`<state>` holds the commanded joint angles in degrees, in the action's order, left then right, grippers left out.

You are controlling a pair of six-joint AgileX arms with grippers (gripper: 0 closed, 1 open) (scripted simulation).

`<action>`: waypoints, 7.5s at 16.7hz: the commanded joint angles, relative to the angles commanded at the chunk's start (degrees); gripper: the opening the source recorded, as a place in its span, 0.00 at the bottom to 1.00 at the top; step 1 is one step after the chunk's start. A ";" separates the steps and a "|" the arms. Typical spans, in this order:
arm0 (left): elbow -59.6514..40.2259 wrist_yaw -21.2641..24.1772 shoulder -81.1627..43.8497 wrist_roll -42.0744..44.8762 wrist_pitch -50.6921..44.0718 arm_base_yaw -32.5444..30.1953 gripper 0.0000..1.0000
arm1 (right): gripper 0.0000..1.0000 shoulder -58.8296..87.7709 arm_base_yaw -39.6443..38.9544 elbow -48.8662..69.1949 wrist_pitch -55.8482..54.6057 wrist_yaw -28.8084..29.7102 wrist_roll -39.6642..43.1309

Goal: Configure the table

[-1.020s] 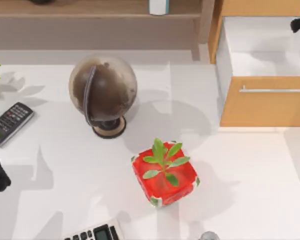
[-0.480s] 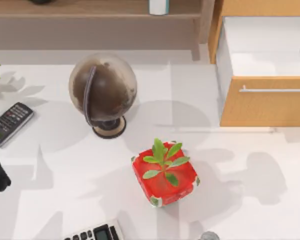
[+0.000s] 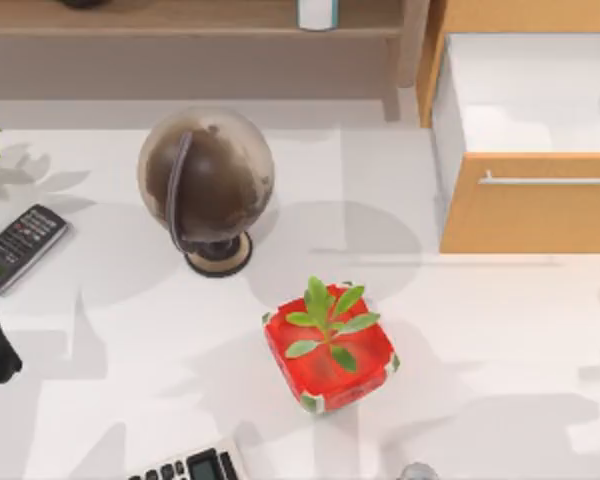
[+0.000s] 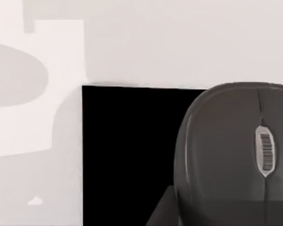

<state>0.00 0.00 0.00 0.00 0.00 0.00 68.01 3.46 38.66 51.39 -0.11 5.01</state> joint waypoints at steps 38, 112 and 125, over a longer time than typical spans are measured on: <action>0.00 0.00 0.00 0.00 0.00 0.00 1.00 | 0.00 -7.11 0.73 -5.12 -4.41 -0.51 0.27; 0.00 0.00 0.00 0.00 0.00 0.00 1.00 | 1.00 45.30 -23.32 -26.34 -152.06 21.80 84.09; 0.00 0.00 0.00 0.00 0.00 0.00 1.00 | 1.00 46.23 -21.12 -20.94 -147.64 19.62 84.11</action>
<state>0.00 0.00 0.00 0.00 0.00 0.00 114.25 -17.66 17.71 -96.26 19.51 89.12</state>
